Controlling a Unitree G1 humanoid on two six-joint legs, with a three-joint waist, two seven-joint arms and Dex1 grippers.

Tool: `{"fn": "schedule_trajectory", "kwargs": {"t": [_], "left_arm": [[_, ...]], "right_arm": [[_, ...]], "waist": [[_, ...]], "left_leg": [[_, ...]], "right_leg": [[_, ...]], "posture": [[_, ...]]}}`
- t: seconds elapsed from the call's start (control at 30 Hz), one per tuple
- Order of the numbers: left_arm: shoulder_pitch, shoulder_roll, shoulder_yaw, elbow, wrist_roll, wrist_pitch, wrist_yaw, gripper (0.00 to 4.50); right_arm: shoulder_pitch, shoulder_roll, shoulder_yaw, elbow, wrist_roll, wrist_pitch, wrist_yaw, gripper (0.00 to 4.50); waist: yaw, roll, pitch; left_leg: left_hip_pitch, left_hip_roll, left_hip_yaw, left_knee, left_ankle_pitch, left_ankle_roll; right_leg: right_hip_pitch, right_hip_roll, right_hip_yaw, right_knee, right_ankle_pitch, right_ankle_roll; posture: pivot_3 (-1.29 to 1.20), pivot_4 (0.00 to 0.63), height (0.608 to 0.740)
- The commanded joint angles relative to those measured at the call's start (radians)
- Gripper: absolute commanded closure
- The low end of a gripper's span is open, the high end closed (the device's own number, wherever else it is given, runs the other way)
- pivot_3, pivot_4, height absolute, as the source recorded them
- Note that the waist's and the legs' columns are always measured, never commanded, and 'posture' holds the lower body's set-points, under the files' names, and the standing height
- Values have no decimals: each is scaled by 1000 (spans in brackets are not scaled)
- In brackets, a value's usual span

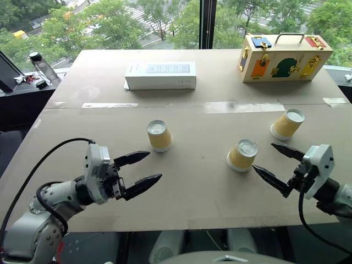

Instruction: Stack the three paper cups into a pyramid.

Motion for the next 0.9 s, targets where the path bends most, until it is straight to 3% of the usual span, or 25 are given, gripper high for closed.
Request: {"fn": "schedule_trajectory", "kwargs": {"t": [0.03, 0.43, 0.53, 0.67, 0.9], "left_arm": [[19, 23, 36, -45, -65, -12, -84, 26], [64, 18, 59, -82, -60, -16, -89, 26], [79, 13, 63, -90, -58, -17, -79, 0], [98, 6, 71, -101, -61, -18, -65, 0], [124, -28, 73, -111, -45, -34, -22, 0]], "right_arm": [[-61, 13, 55, -17, -51, 33, -71, 0], [-194, 76, 130, 146, -59, 66, -68, 0], [-209, 85, 139, 178, -70, 42, -53, 837], [-213, 94, 139, 172, -63, 25, -38, 2562], [-302, 110, 171, 170, -54, 43, -30, 2562]], "waist": [[1, 0, 0], [0, 0, 0], [-1, 0, 0], [0, 0, 0], [-3, 0, 0]], "left_leg": [[0, 0, 0, 0, 0, 0], [0, 0, 0, 0, 0, 0], [0, 0, 0, 0, 0, 0], [0, 0, 0, 0, 0, 0], [0, 0, 0, 0, 0, 0]], "right_leg": [[0, 0, 0, 0, 0, 0], [0, 1, 0, 0, 0, 0], [0, 1, 0, 0, 0, 0], [0, 1, 0, 0, 0, 0], [0, 1, 0, 0, 0, 0]], "posture": [[0, 150, 740], [0, 150, 740], [0, 150, 740], [0, 150, 740], [0, 150, 740]]}}
